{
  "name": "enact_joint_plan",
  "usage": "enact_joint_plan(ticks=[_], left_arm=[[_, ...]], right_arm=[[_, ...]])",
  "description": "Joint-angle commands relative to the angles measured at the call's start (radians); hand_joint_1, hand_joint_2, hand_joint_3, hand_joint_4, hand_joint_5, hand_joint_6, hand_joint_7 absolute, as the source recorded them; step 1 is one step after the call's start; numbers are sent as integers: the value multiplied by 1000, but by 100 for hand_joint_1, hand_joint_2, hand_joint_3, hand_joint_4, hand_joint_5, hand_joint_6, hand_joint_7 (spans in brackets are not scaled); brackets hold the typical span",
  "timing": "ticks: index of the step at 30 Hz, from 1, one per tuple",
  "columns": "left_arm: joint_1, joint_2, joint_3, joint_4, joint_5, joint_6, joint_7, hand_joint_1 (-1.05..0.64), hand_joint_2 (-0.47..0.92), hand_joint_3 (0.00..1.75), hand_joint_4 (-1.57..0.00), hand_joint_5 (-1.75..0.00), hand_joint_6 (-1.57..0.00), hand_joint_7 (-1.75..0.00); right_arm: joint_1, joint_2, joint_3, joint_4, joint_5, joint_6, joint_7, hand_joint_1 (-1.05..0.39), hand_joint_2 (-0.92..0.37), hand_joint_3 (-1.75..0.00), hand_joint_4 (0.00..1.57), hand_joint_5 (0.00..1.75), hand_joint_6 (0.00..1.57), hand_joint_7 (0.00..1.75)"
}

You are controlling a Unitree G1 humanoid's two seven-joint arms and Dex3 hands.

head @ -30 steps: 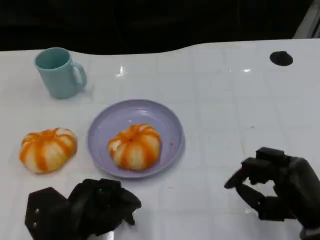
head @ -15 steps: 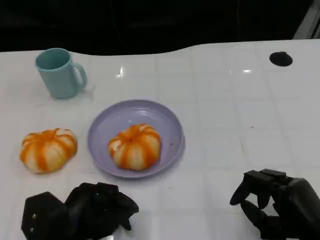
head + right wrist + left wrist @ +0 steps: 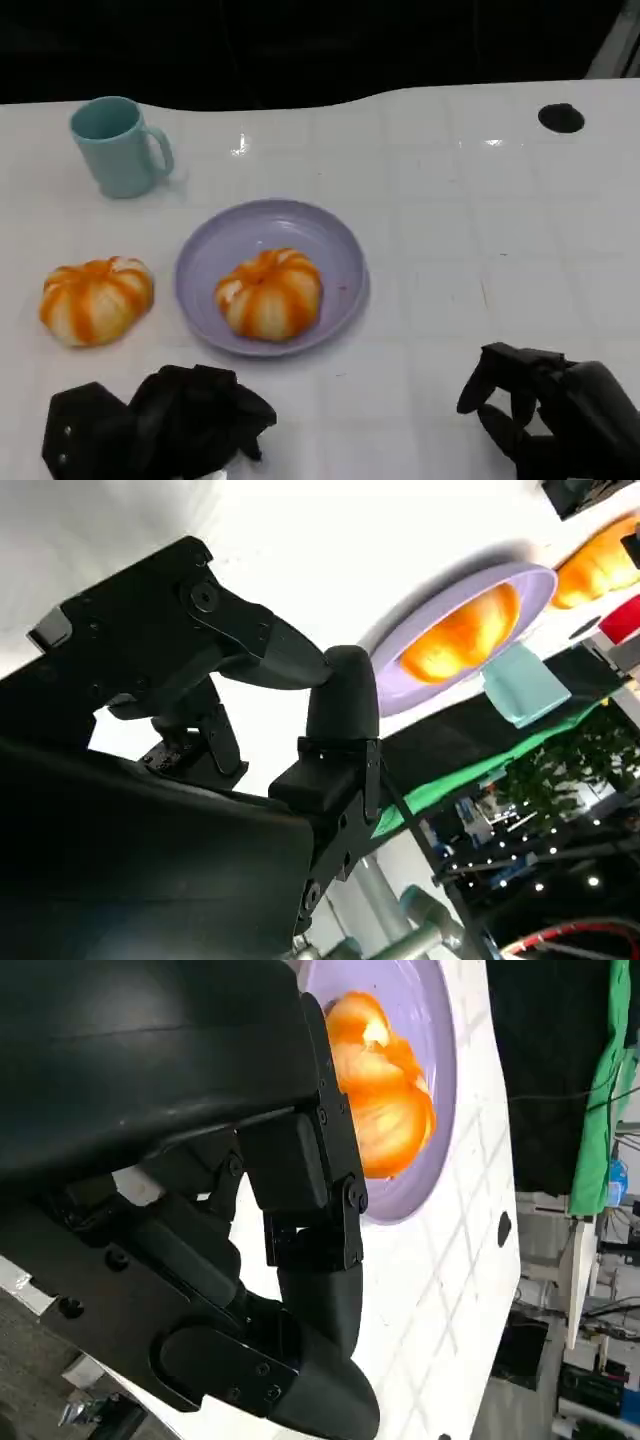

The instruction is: Grasp the bread from the table and place it into the plate.

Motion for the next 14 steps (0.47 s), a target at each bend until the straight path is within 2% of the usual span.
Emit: enact_joint_plan(ticks=[1, 8, 14], left_arm=[[-4, 22, 14, 15, -6, 8, -7, -105, 63, 26, -89, -152, -149, -45], [-9, 30, 18, 23, -11, 4, -15, -105, 64, 26, -88, -152, -148, -46], [-7, 30, 16, 20, -6, 4, -10, -105, 64, 26, -88, -152, -148, -48]], right_arm=[[-21, 6, 2, 39, 46, -27, 27, -29, -52, -110, 81, 175, 65, 156], [-30, 27, -4, 63, 134, -40, 106, -33, -51, -111, 81, 175, 65, 154], [-29, 26, -11, 64, 125, -53, 108, -35, -51, -111, 79, 175, 64, 153]])
